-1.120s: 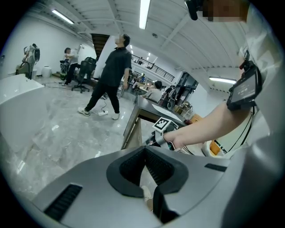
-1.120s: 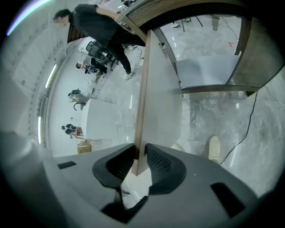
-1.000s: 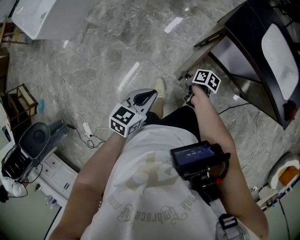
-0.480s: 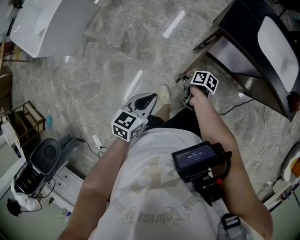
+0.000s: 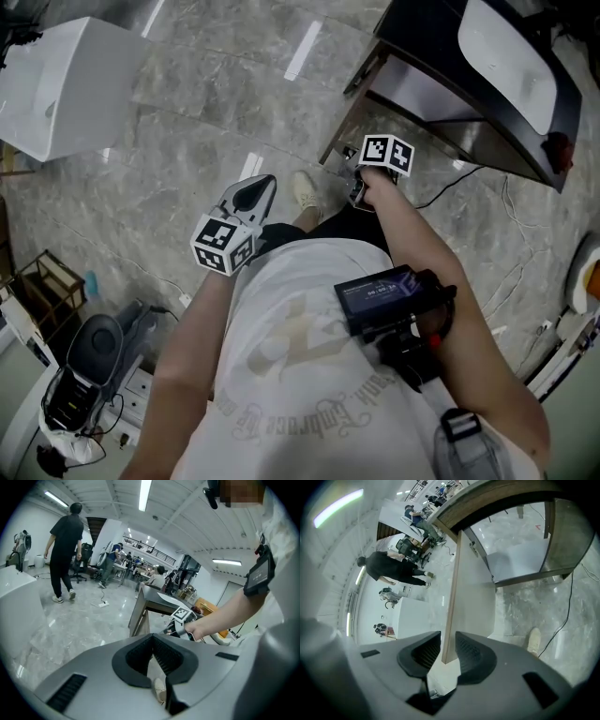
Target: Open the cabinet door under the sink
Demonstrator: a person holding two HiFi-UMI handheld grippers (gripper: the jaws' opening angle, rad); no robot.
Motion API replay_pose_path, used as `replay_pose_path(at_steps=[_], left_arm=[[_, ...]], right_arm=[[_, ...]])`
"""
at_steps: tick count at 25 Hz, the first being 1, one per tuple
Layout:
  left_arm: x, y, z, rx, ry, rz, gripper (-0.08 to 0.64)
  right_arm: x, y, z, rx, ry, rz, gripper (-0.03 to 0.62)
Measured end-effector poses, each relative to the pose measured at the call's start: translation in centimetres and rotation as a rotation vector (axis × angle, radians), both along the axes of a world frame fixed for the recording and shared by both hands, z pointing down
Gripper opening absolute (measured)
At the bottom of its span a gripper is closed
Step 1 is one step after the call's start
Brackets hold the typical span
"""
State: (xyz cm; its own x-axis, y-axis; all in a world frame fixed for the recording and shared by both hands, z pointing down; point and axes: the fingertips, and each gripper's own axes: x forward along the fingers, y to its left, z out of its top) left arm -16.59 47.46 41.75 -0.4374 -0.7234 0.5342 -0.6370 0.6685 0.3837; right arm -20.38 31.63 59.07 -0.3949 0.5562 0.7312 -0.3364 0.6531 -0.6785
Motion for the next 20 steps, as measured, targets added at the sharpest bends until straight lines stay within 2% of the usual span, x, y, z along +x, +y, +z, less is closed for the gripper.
replay_pose_path(at_steps=[4, 9, 15, 20], left_arm=[[-1.2, 0.3, -0.3, 0.005, -0.018, 0.011, 0.011], [-2.7, -1.3, -0.8, 0.029, -0.036, 0.071, 0.011], [-3.6, -5.0, -2.3, 0.119, -0.020, 0.153, 0.011], [-2.9, -9.5, -1.8, 0.114, -0.021, 0.250, 0.009]], right_arm=[[0.0, -2.0, -2.3, -0.003, -0.052, 0.000, 0.104], [0.8, -5.2, -6.0, 0.084, -0.158, -0.052, 0.055], [3.4, -10.2, -11.0, 0.139, -0.307, 0.031, 0.034], [7.5, -15.7, -12.2, 0.222, -0.382, 0.121, 0.028]])
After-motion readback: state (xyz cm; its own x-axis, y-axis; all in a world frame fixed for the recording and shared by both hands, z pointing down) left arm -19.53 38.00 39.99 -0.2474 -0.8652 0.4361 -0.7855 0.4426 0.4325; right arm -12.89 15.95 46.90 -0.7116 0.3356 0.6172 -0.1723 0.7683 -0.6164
